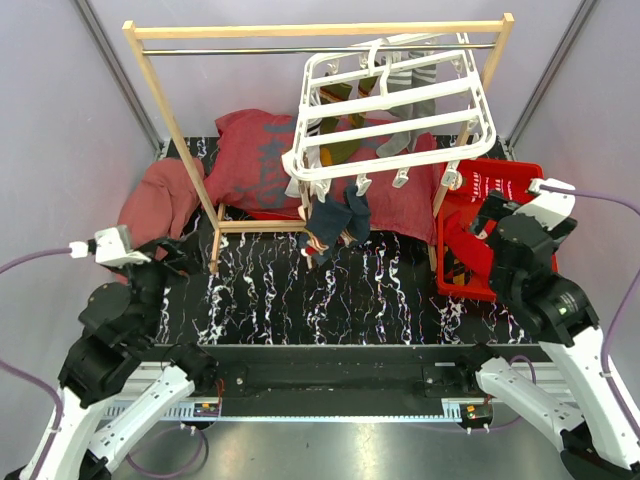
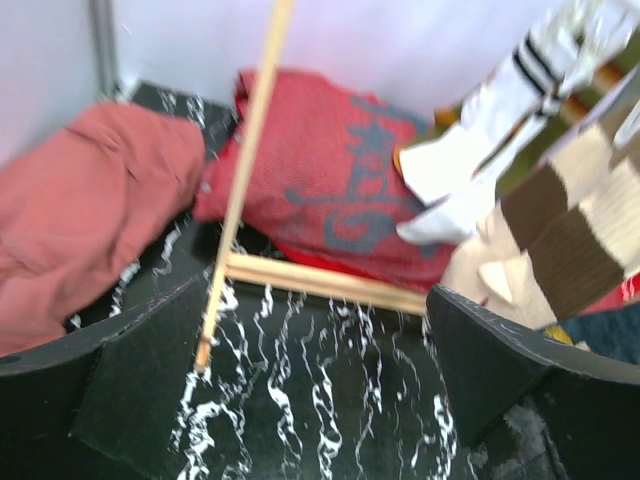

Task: Clip the socks to the hanger
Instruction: Reset both arms

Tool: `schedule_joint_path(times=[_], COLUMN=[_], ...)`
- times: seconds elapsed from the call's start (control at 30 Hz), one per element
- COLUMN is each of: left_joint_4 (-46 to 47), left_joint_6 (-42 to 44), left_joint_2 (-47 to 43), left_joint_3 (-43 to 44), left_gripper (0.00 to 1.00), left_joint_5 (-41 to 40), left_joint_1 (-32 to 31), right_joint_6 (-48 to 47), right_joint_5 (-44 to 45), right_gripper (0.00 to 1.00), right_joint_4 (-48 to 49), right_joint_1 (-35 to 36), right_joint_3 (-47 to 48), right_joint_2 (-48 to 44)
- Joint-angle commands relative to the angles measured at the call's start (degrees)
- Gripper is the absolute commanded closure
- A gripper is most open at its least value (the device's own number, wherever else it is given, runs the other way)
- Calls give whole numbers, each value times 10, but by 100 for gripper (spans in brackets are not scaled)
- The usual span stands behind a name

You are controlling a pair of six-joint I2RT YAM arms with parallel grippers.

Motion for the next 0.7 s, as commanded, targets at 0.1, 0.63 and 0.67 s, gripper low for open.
schedule_joint_path(times=[0.1,0.63,0.67], left_joint_4=[-5,-22,-22], left_joint_6=[34,45,46], left_joint_2=[-59,-102,-102], left_joint_3=[20,41,41], left_gripper=[1,1,1], left_joint_5=[-31,-57,-58], left_joint_1=[2,2,2], right_joint_6=[-78,-99,-99], right_joint_5=[64,37,37], right_gripper=[0,0,0], right_joint_4=[-26,-55,-57], right_joint_1=[3,3,3], right_joint_3=[62,153,154], right_joint_2=[-4,-3,-4])
